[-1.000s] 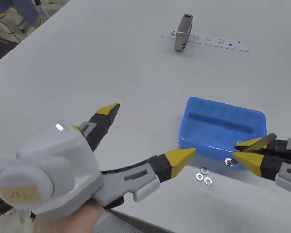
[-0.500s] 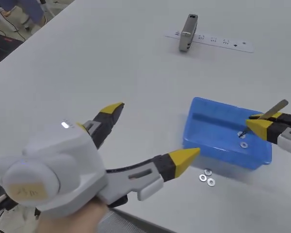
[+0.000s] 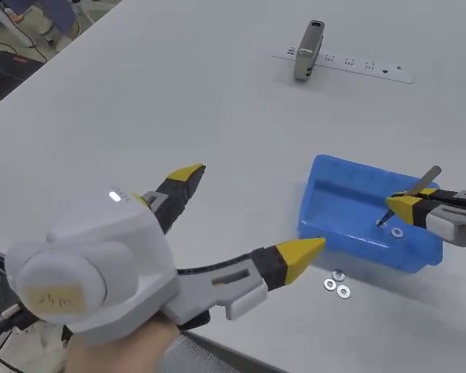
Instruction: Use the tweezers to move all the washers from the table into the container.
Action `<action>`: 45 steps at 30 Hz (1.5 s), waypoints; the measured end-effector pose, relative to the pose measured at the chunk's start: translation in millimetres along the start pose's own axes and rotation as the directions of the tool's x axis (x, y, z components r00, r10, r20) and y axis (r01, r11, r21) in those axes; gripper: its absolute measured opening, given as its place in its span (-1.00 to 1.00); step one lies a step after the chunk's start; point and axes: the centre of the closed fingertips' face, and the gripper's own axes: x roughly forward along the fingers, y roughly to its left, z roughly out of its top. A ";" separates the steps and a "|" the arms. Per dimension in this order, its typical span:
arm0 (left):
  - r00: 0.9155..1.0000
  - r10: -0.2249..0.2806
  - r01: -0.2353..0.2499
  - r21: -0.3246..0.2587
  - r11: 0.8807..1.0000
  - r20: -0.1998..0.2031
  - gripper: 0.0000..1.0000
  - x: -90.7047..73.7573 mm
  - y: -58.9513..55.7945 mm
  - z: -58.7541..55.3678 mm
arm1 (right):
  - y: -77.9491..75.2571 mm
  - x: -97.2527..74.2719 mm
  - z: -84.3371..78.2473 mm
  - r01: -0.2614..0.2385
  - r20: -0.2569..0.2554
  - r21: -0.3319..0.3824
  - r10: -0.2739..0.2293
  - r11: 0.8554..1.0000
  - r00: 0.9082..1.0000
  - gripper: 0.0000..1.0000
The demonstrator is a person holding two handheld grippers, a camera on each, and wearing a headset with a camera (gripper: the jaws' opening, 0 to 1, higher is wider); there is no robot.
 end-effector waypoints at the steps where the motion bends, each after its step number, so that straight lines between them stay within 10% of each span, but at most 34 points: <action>1: 1.000 -0.001 0.001 -0.002 1.000 0.001 0.91 0.0 0.0 0.2 | -0.1 0.6 -0.2 0.000 0.001 0.002 0.000 1.000 1.000 -0.94; 25: 1.000 -0.015 0.016 -0.012 1.000 0.009 0.91 -0.1 -2.7 1.0 | 13.8 -16.5 8.6 0.012 0.029 -0.048 -0.010 0.999 1.000 -0.93; 36: 1.000 -0.021 0.021 -0.010 1.000 0.002 0.91 0.0 -4.2 -0.3 | 62.2 -43.4 28.1 -0.077 0.114 -0.106 0.089 0.991 0.990 -0.94; 45: 1.000 -0.012 0.012 -0.032 0.999 0.007 0.90 -0.9 -1.0 0.2 | 95.7 -29.4 -9.8 -0.197 0.020 -0.093 0.200 0.976 0.980 -0.93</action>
